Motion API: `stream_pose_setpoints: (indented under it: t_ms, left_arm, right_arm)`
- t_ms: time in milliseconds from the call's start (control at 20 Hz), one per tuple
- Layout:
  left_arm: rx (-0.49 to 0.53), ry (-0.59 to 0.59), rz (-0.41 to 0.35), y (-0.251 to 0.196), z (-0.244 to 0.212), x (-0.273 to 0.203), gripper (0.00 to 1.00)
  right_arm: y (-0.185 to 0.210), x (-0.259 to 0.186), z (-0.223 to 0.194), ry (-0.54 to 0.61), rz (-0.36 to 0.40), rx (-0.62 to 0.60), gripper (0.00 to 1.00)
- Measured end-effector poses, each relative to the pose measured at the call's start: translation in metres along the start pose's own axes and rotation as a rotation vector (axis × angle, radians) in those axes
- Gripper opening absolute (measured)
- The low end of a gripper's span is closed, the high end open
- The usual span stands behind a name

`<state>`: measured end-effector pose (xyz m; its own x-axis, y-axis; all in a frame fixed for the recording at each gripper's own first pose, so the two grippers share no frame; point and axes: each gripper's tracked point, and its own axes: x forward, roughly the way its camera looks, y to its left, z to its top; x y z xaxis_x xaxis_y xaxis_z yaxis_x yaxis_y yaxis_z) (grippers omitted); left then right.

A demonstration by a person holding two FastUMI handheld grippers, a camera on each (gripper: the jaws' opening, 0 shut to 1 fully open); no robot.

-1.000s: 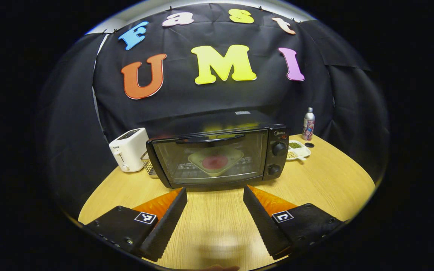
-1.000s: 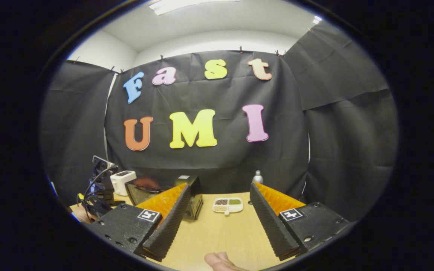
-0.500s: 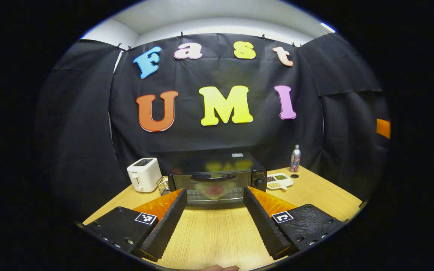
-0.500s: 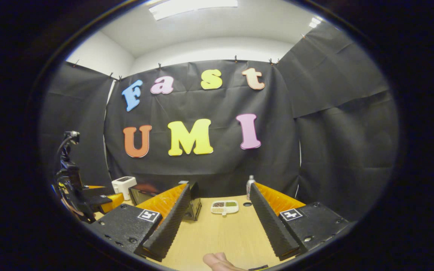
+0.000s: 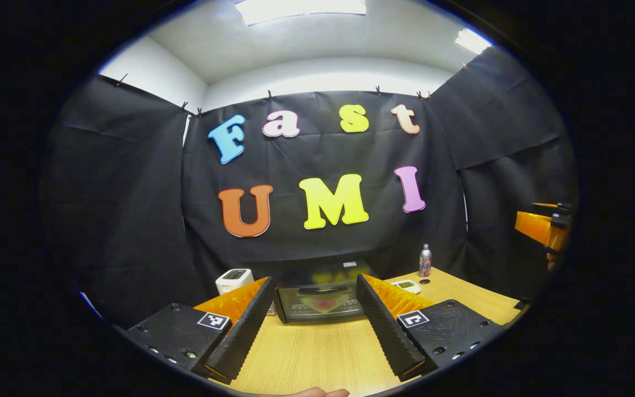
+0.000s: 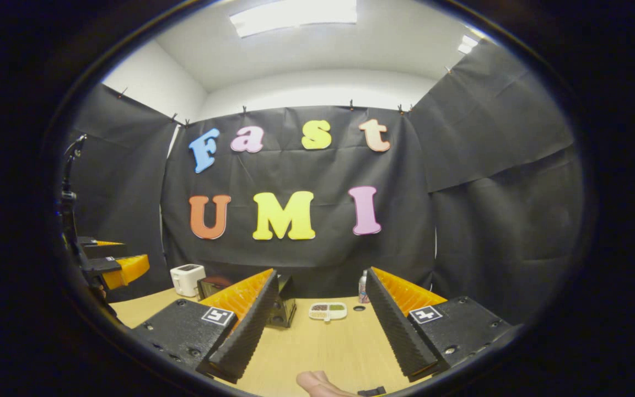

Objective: Open the electric oven with the left hand, put the food in, and close the electric oven.

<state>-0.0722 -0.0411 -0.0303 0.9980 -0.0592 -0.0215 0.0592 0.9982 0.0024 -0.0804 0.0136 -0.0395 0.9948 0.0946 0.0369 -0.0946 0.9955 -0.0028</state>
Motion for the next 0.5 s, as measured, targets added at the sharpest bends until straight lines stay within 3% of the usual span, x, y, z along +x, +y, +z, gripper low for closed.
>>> stream_pose_setpoints:
  t_ms: [300,500]
  left_arm:
    - [-0.022,-0.036,0.073,0.012,0.0,-0.022,0.95]
    - [-0.036,-0.059,0.059,0.004,0.003,-0.032,0.95]
  right_arm:
    - [0.005,-0.003,0.0,-0.003,0.01,-0.023,0.96]
    - [0.002,-0.006,-0.003,0.002,0.013,-0.029,0.96]
